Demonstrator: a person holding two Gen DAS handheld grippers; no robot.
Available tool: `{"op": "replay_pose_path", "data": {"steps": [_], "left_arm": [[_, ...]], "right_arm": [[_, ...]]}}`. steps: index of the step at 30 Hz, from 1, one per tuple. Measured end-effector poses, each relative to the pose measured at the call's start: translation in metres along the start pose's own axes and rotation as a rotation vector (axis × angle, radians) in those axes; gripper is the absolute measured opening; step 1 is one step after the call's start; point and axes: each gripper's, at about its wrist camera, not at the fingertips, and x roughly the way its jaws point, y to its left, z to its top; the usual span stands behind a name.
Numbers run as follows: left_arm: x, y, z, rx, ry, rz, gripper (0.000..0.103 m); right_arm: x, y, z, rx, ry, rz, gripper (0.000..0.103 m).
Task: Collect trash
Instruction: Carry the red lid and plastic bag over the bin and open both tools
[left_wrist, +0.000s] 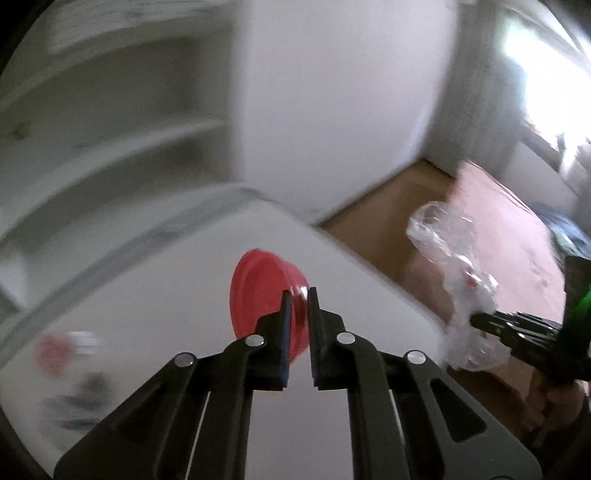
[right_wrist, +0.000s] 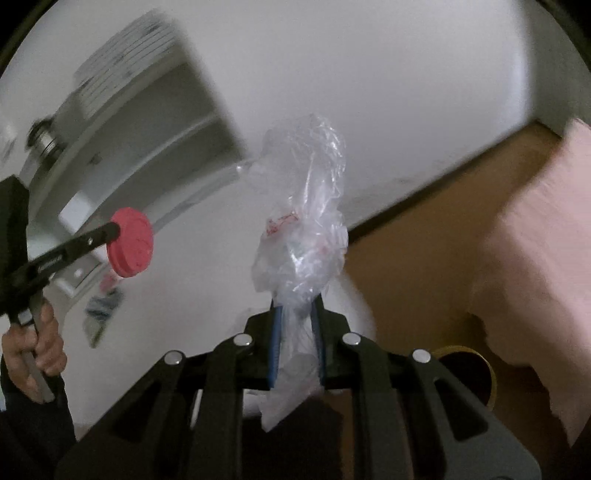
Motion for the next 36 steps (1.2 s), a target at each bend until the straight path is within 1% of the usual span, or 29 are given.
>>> {"op": "replay_pose_path", "data": {"steps": [3,4,6,7,9,10,12,13,15,17,18,20,22,23,24,25,26,27,28,29,31,32,33,35,36], "left_arm": [[0.025,-0.06,0.0,0.069,0.029,-0.102,0.003],[0.035,-0.088,-0.002,0.104,0.042,-0.154,0.002],[0.051,-0.128,-0.006,0.155,0.062,-0.217,0.001],[0.061,-0.155,-0.01,0.193,0.076,-0.261,0.001],[0.077,-0.19,-0.019,0.246,0.103,-0.32,0.0],[0.088,-0.208,-0.026,0.273,0.122,-0.336,0.0],[0.106,-0.228,-0.037,0.307,0.141,-0.345,0.0],[0.117,-0.237,-0.043,0.322,0.166,-0.345,0.0],[0.131,-0.24,-0.045,0.32,0.184,-0.339,0.0],[0.148,-0.254,-0.05,0.311,0.238,-0.366,0.0],[0.154,-0.26,-0.052,0.316,0.252,-0.374,0.0],[0.161,-0.275,-0.062,0.347,0.283,-0.366,0.0],[0.154,-0.276,-0.067,0.372,0.295,-0.356,0.0],[0.148,-0.275,-0.063,0.382,0.291,-0.352,0.001],[0.139,-0.271,-0.059,0.393,0.282,-0.35,0.009],[0.125,-0.264,-0.052,0.411,0.251,-0.348,0.02],[0.115,-0.255,-0.046,0.421,0.223,-0.333,0.068],[0.107,-0.245,-0.039,0.427,0.189,-0.291,0.095],[0.099,-0.23,-0.029,0.423,0.129,-0.228,0.096],[0.097,-0.218,-0.02,0.42,0.108,-0.173,0.096],[0.105,-0.194,-0.009,0.392,0.118,-0.066,0.096],[0.111,-0.183,-0.005,0.36,0.13,-0.031,0.096],[0.119,-0.169,-0.003,0.317,0.156,-0.012,0.096],[0.129,-0.161,-0.002,0.274,0.187,-0.028,0.096],[0.134,-0.157,-0.003,0.264,0.194,-0.02,0.096]], "right_arm": [[-0.023,-0.052,-0.018,0.078,-0.013,-0.071,0.015],[-0.031,-0.073,-0.027,0.113,-0.014,-0.098,0.015],[-0.04,-0.106,-0.041,0.175,-0.014,-0.134,0.015],[-0.044,-0.124,-0.05,0.211,-0.01,-0.151,0.015],[-0.048,-0.152,-0.065,0.266,0.001,-0.17,0.015],[-0.048,-0.167,-0.072,0.296,0.012,-0.181,0.015],[-0.045,-0.187,-0.086,0.336,0.033,-0.199,0.015],[-0.043,-0.199,-0.093,0.361,0.043,-0.204,0.015],[-0.041,-0.214,-0.103,0.386,0.055,-0.211,0.015],[-0.037,-0.231,-0.111,0.417,0.071,-0.21,0.015],[-0.035,-0.235,-0.113,0.42,0.078,-0.206,0.015],[-0.031,-0.242,-0.116,0.417,0.087,-0.207,0.015],[-0.022,-0.244,-0.115,0.422,0.099,-0.198,0.015],[-0.018,-0.242,-0.114,0.424,0.105,-0.193,0.015],[-0.013,-0.241,-0.112,0.425,0.111,-0.187,0.015],[-0.008,-0.24,-0.111,0.426,0.115,-0.178,0.015],[-0.005,-0.24,-0.11,0.426,0.118,-0.171,0.015],[0.001,-0.239,-0.107,0.422,0.124,-0.161,0.015],[0.003,-0.238,-0.11,0.416,0.125,-0.154,0.015],[0.004,-0.236,-0.108,0.41,0.127,-0.148,0.015],[0.008,-0.233,-0.103,0.396,0.129,-0.136,0.015],[0.009,-0.231,-0.103,0.391,0.13,-0.13,0.015],[0.011,-0.229,-0.101,0.386,0.131,-0.126,0.015],[0.015,-0.222,-0.097,0.372,0.134,-0.118,0.015],[0.017,-0.22,-0.095,0.368,0.135,-0.117,0.015]]}}
